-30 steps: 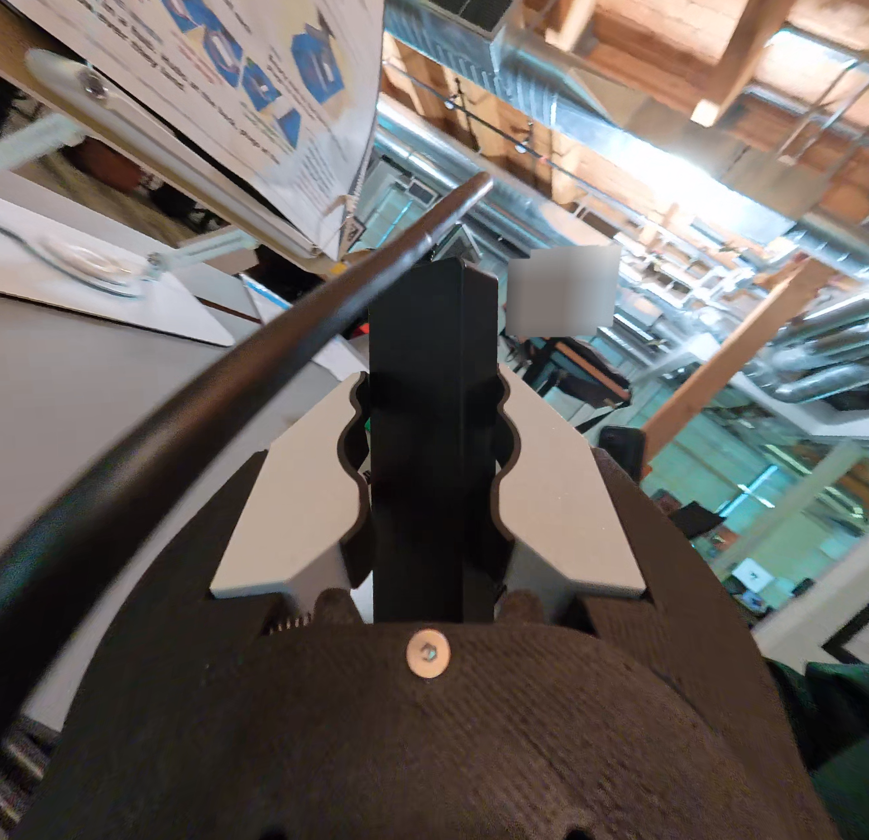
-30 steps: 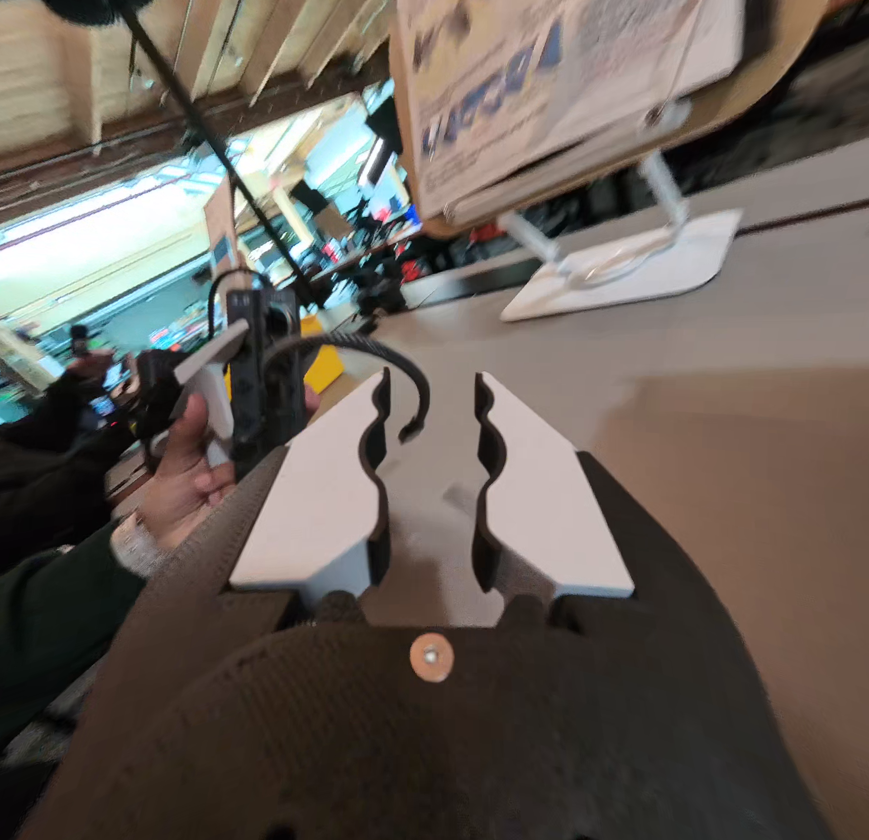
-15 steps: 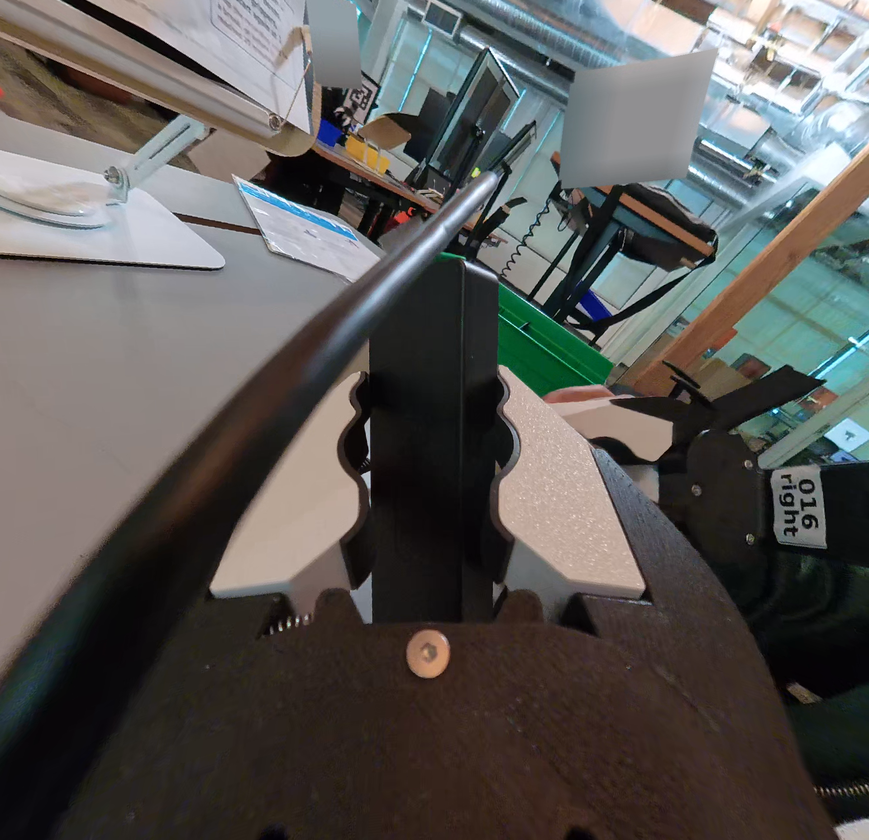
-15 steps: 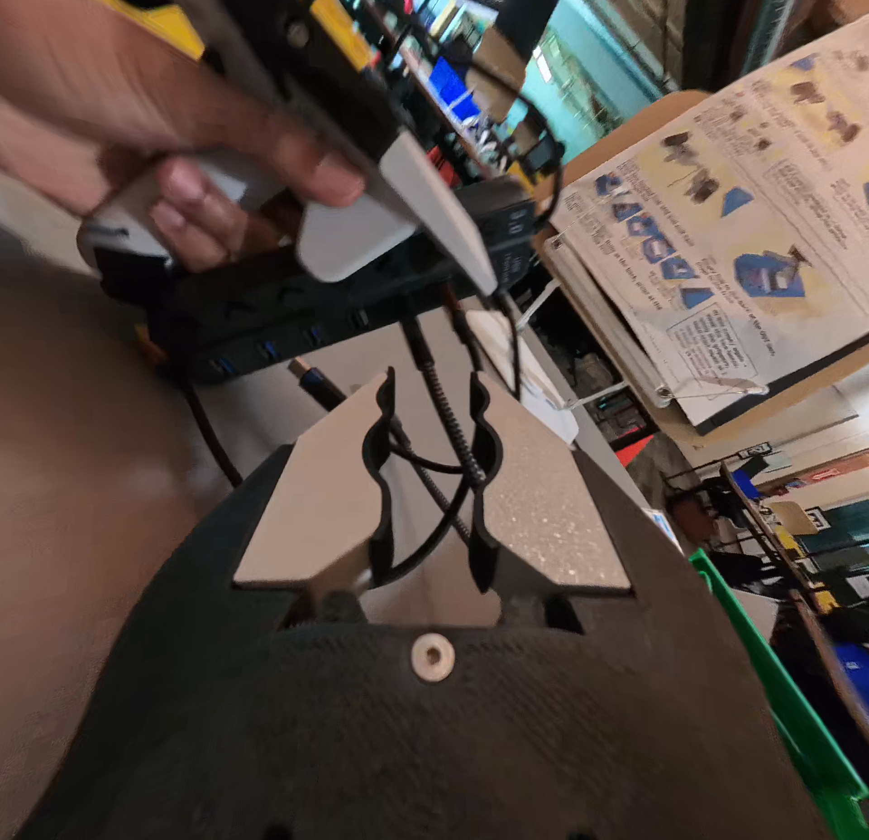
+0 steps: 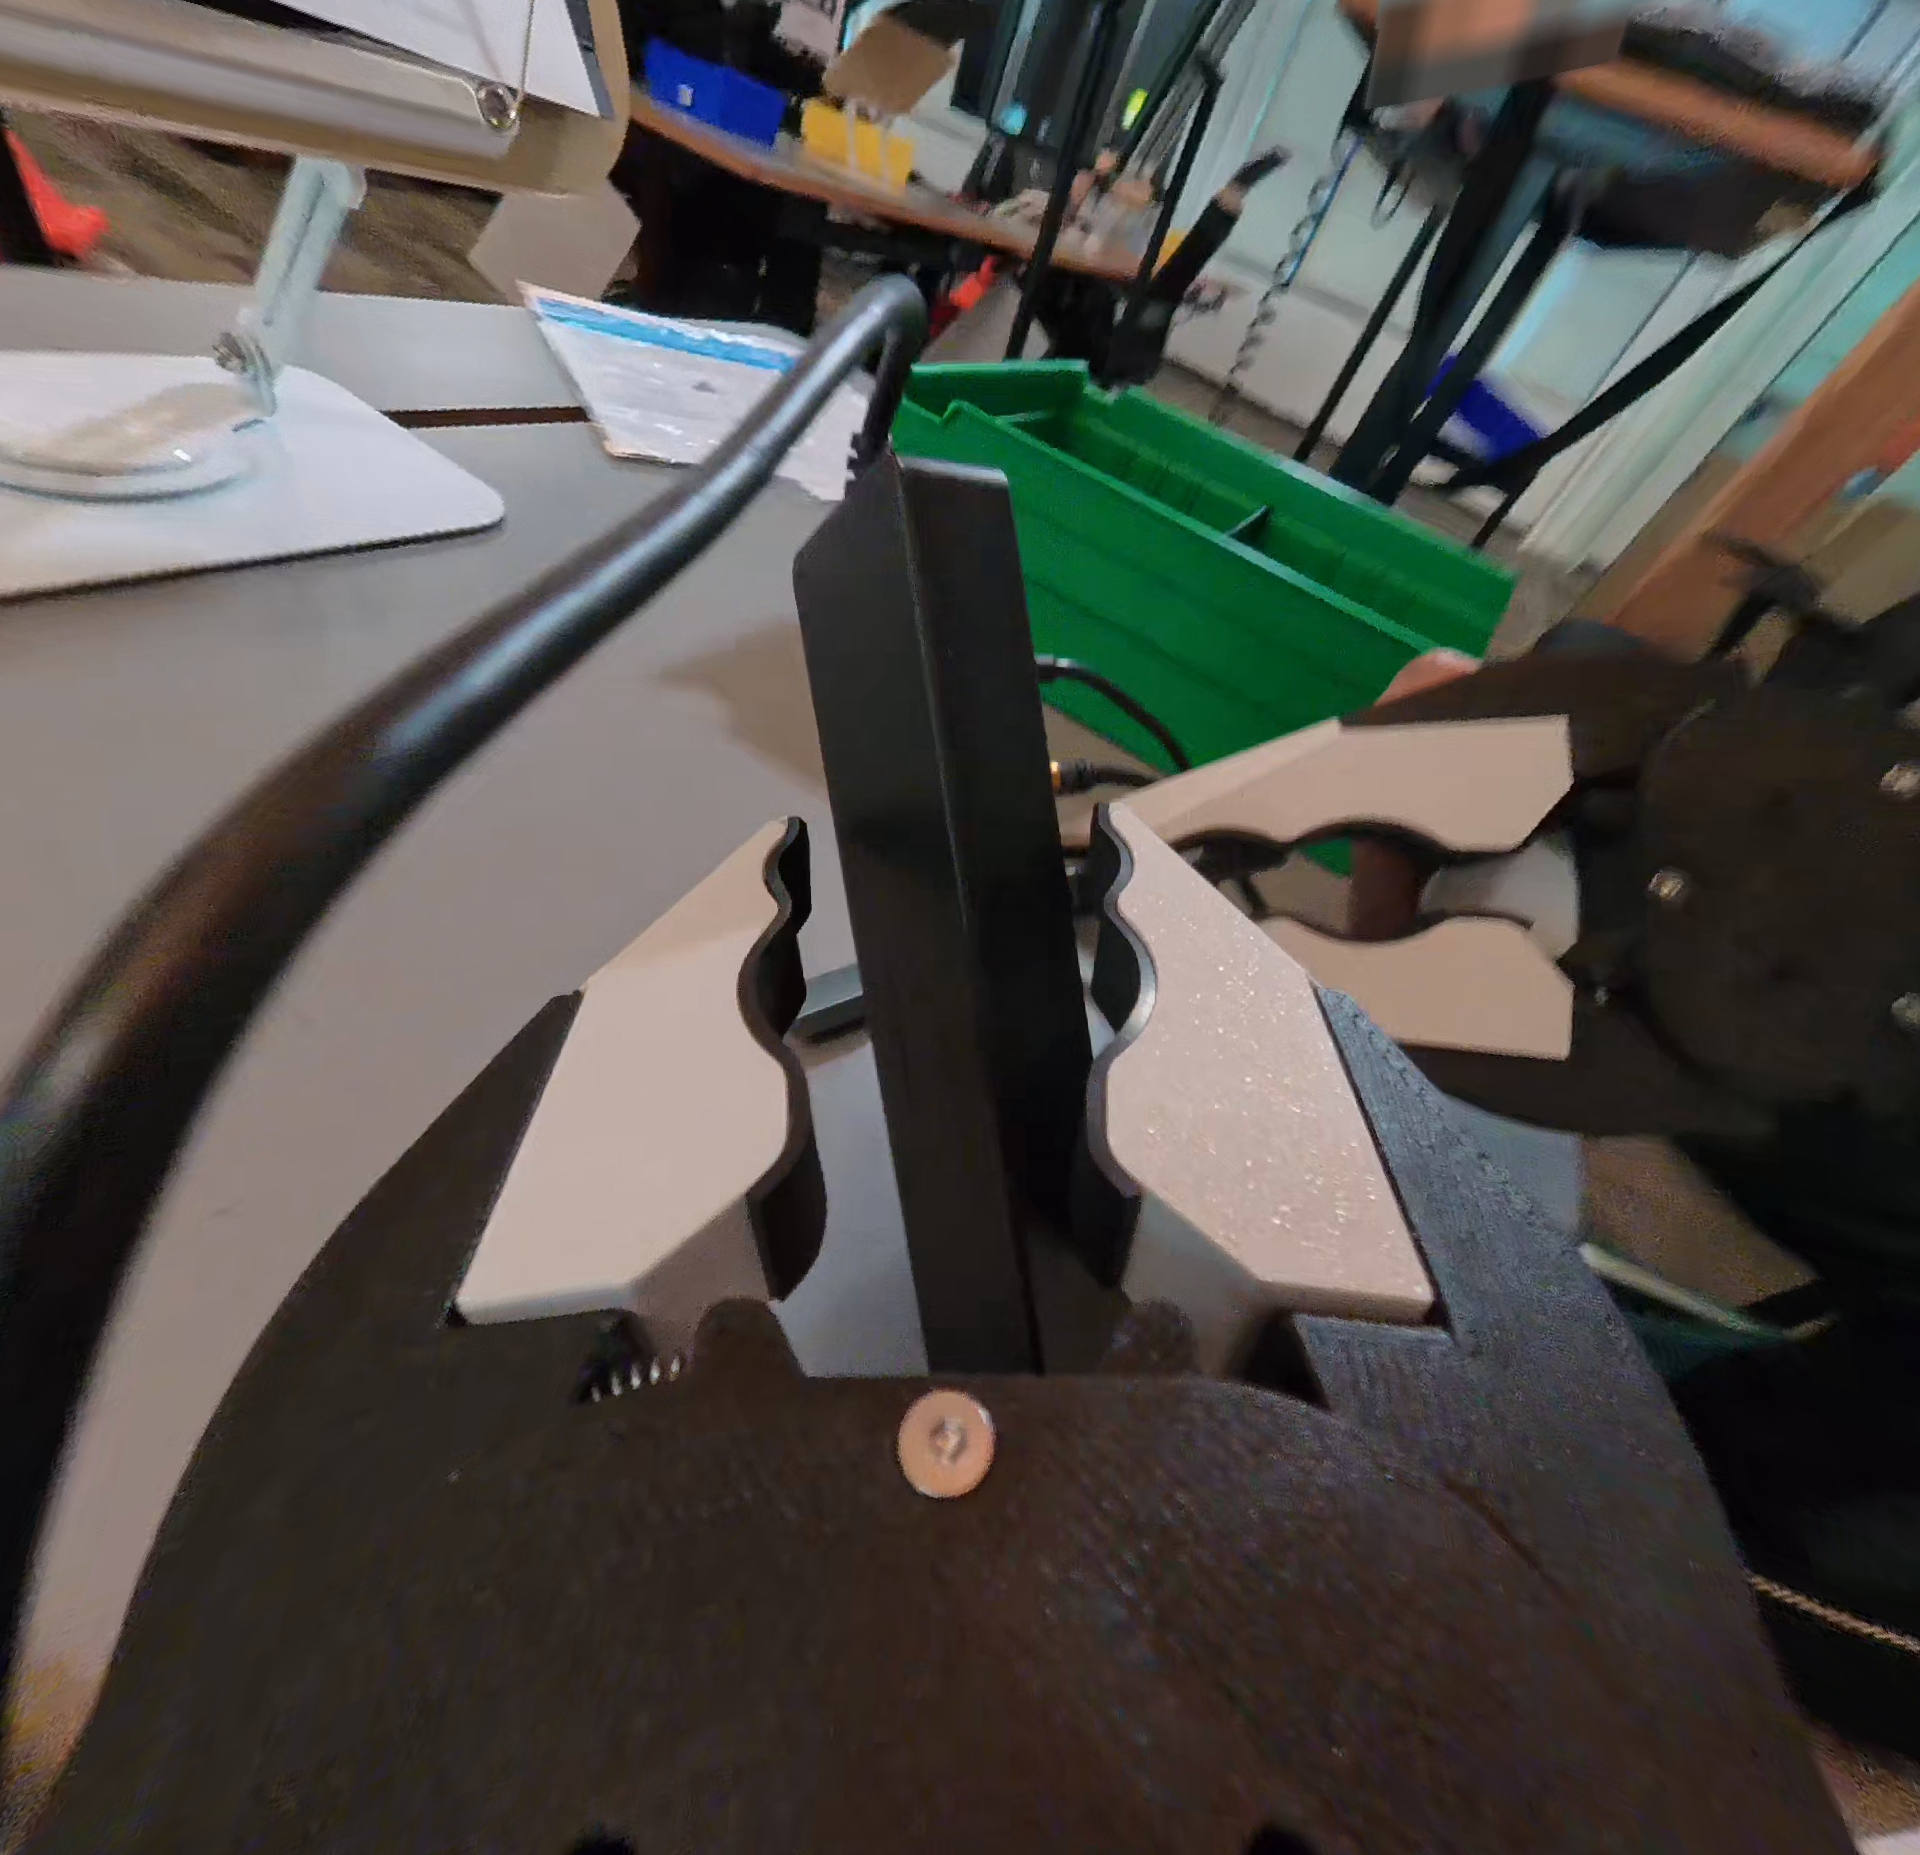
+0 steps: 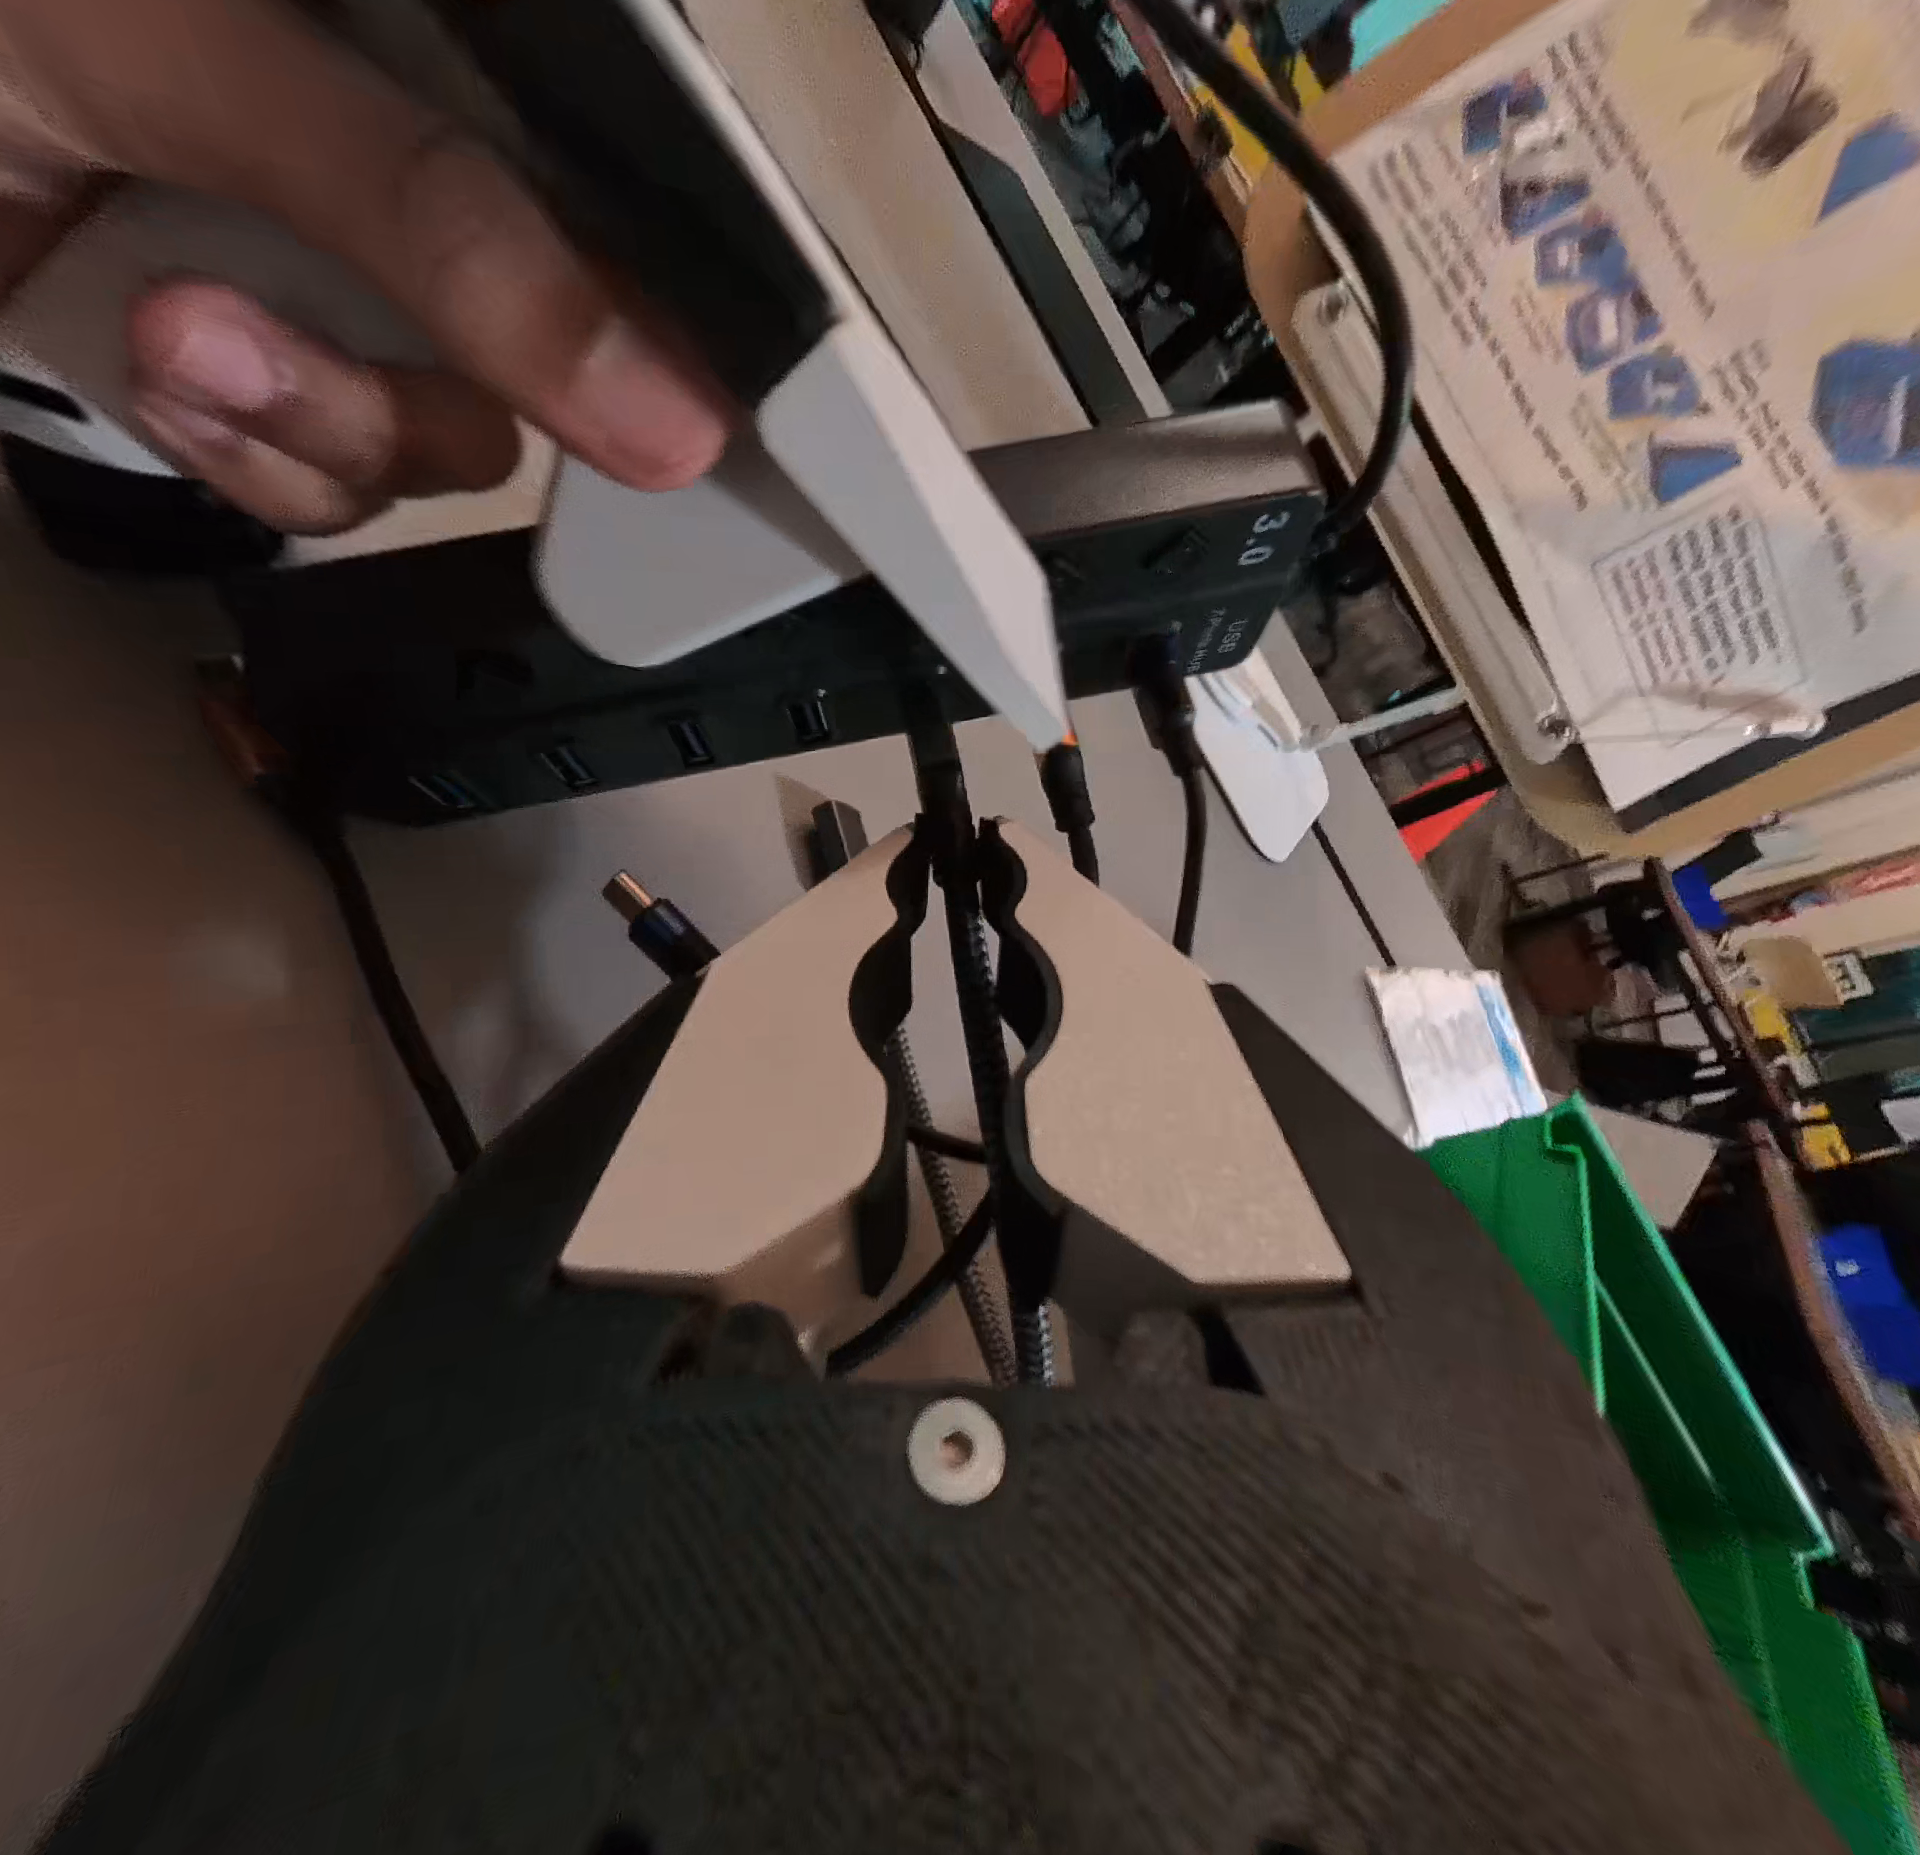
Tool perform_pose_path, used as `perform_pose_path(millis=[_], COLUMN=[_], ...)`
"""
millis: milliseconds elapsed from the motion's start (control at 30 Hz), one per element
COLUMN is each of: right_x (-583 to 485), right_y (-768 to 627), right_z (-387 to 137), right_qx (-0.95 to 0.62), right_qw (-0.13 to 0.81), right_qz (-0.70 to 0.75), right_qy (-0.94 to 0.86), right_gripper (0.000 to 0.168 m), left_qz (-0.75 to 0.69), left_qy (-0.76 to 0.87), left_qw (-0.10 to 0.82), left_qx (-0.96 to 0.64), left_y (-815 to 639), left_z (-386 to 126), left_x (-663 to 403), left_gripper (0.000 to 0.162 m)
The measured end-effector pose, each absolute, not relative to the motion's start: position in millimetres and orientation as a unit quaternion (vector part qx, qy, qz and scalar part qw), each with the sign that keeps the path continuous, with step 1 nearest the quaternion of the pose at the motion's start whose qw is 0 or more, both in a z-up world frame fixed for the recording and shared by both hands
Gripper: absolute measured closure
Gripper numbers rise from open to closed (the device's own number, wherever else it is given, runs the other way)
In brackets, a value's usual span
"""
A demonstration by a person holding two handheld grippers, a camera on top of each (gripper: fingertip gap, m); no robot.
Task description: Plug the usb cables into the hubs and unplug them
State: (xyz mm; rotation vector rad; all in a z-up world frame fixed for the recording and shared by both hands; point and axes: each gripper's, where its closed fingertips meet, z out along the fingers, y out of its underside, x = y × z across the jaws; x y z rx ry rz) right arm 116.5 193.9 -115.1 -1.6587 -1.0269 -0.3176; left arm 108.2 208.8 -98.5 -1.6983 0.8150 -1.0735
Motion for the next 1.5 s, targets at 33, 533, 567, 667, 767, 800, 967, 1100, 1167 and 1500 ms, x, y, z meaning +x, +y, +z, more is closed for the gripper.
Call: perform_pose_path(millis=[33,533,567,667,767,800,967,1100,1167,1500], right_x=[120.6,120.7,120.4,119.4,120.1,120.4,118.5,115.9,116.8,117.0], right_y=[195.5,192.8,192.7,191.2,189.7,189.4,189.1,189.2,188.1,186.2], right_z=[-114.3,-103.6,-102.8,-96.9,-91.1,-90.2,-86.0,-82.9,-83.3,-77.7], right_qx=[-0.704,-0.698,-0.699,-0.69,-0.697,-0.701,-0.685,-0.68,-0.681,-0.704], right_qw=[0.55,0.546,0.543,0.536,0.536,0.534,0.525,0.516,0.514,0.525], right_qz=[-0.138,-0.175,-0.177,-0.205,-0.198,-0.194,-0.235,-0.253,-0.253,-0.2], right_qy=[-0.427,-0.429,-0.431,-0.442,-0.433,-0.43,-0.446,-0.456,-0.456,-0.434], right_gripper=[0.16,0.162,0.161,0.161,0.161,0.161,0.161,0.162,0.162,0.162], left_qz=[-0.409,-0.257,-0.259,-0.248,-0.248,-0.251,-0.276,-0.301,-0.288,-0.299], left_qy=[0.351,0.411,0.41,0.404,0.397,0.395,0.39,0.374,0.382,0.37], left_qw=[0.479,0.491,0.491,0.507,0.515,0.513,0.507,0.491,0.497,0.501], left_qx=[-0.693,-0.724,-0.724,-0.72,-0.718,-0.719,-0.717,-0.727,-0.724,-0.723], left_y=[207.7,214.0,214.6,216.2,215.2,214.9,217.4,218.0,217.7,218.5], left_z=[-99.7,-119.3,-118.1,-109.8,-104.3,-103.8,-100.4,-100.6,-99.8,-94.9], left_x=[109.1,104.8,104.5,103.1,103.7,104.1,103.5,103.4,103.9,105.4], left_gripper=[0.108,0.141,0.141,0.141,0.141,0.14,0.139,0.139,0.139,0.137])
